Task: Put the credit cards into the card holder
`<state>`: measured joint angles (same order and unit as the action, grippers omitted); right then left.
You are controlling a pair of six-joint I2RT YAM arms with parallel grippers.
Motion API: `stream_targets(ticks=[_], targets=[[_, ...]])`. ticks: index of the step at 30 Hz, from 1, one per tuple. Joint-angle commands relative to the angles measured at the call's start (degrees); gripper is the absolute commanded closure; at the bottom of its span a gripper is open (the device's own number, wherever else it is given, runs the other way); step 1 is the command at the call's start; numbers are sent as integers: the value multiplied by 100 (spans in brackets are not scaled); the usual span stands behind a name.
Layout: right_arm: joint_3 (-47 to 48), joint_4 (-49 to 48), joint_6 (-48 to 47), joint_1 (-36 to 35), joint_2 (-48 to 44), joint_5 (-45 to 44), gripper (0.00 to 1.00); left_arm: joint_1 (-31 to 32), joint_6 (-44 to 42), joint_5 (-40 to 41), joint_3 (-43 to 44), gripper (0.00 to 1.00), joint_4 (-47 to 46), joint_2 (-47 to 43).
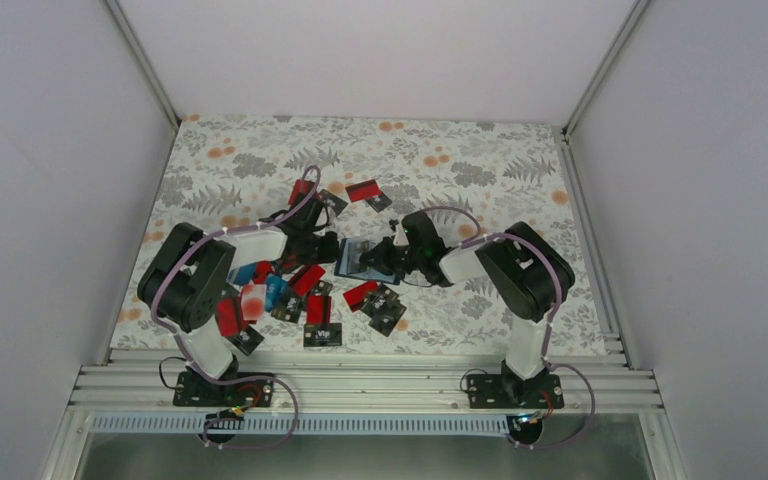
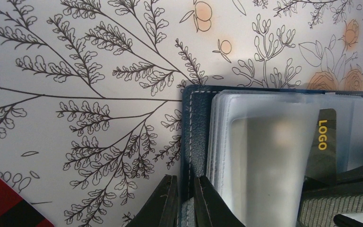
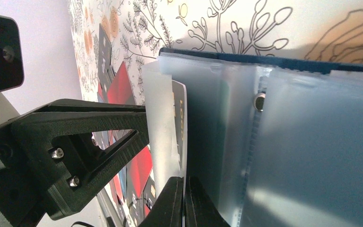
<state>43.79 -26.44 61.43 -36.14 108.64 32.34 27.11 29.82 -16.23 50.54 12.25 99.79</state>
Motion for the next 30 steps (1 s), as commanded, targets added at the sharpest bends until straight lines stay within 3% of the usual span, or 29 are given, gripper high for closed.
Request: stream_targets(ticks=[1,20,30], targets=[[-210,249,246,-100,-44,-524,96,16,109,41,-250,87,457,45],[-403,653,524,-384,-638,-960,96,18,366,110,-467,88,362,91],[-529,98,823,-415,-404,-1478,96,64,451,72,-619,88,345,-9]])
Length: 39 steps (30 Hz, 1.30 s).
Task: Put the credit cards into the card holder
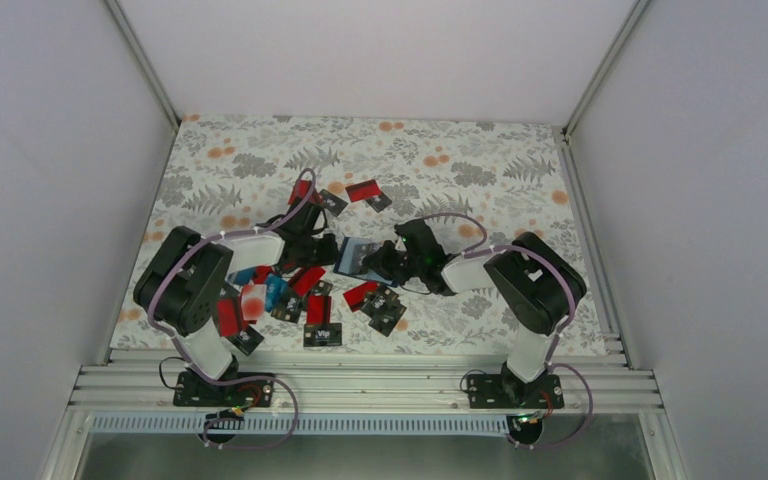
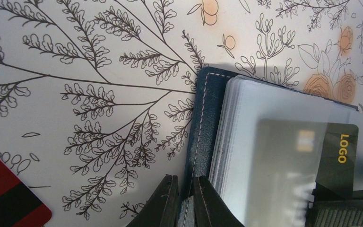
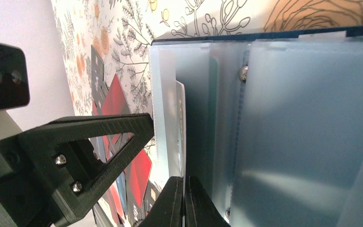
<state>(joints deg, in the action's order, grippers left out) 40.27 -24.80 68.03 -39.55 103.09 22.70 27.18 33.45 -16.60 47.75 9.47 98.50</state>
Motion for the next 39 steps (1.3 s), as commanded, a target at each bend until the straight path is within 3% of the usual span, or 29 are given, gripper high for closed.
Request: stream_targets(ticks=[1,18,39], targets=[[-195,-110,181,-83,150,-555,96,59,103,106,-362,88,609,109],[-49,-63,420,-261,26,-1244,96,225,377,-89,-664,88,376,-28],[151,-141,-1011,-124,366,265,96,238,162,118,-515,88,515,-87]])
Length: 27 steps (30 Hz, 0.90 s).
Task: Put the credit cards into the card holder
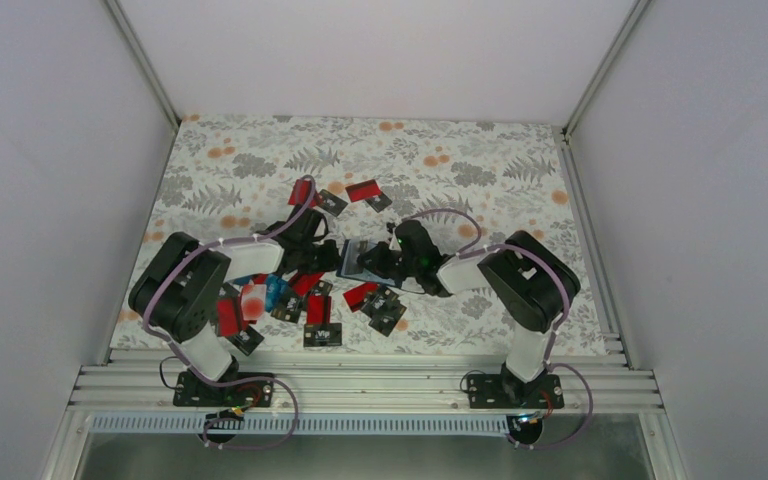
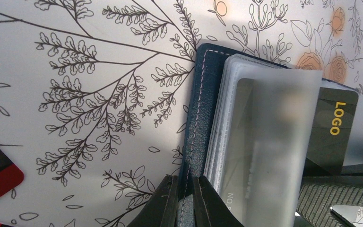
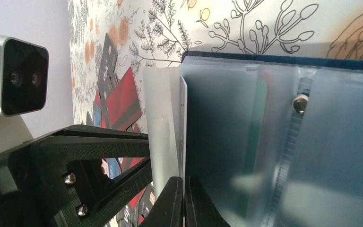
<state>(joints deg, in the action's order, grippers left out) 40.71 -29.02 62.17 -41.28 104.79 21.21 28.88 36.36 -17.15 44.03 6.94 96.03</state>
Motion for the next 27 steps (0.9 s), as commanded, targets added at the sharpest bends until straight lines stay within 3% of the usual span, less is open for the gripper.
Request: stream_targets(ticks=[1,14,20,27], targets=[[122,320,-425,68,216,438,96,65,-129,184,-139,88,772,159],[334,139,-365,203,885,1107,92,65,-95,191,-164,88,781,104],[478,1170,-945,333,229,845,76,65,-59,335,-150,88,838,37],[830,2327,-1608,473,-286,778,45,64,-46,403,-54,88,868,46]])
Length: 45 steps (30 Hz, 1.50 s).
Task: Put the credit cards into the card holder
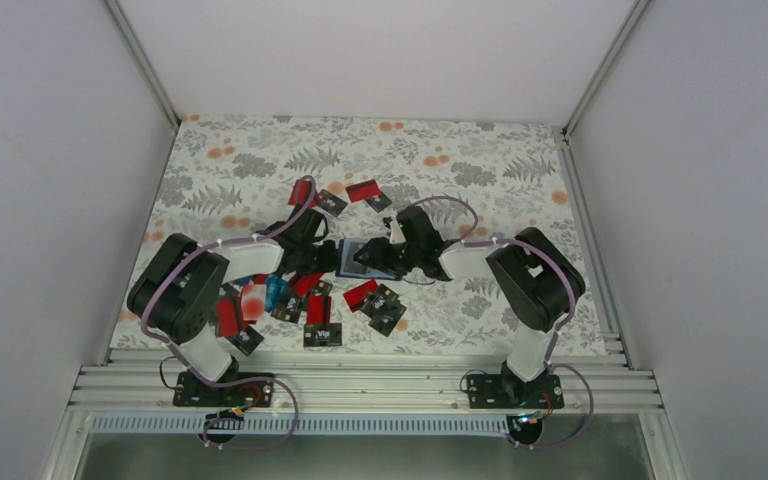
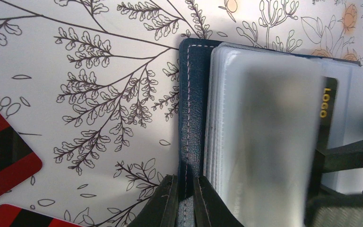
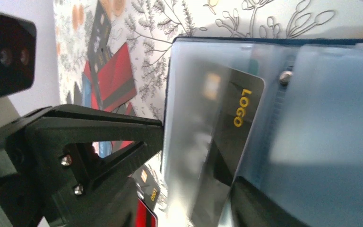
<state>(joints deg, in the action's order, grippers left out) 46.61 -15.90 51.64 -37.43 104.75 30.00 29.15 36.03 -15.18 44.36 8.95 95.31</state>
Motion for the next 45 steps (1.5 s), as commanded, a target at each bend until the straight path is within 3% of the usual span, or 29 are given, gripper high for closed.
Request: stream_targets(ticks=[1,5,8,24,45], targets=[[289,1159,-626,100,-321,-111,40,38,-9,208,-73,88,667,118],[456,1616,-880,130,-443,-265,21,42,5,233,-50,88,678,107],[548,1734,-995,139,-462,-296,19,38,9,237,-52,88,672,87],[1220,1906,-1147,85,427,-115,19,39,-175,180,38,88,617,113],[1910,2398,-1350,-298,758,-307,23,83,-290,-3,228,88,437,503]])
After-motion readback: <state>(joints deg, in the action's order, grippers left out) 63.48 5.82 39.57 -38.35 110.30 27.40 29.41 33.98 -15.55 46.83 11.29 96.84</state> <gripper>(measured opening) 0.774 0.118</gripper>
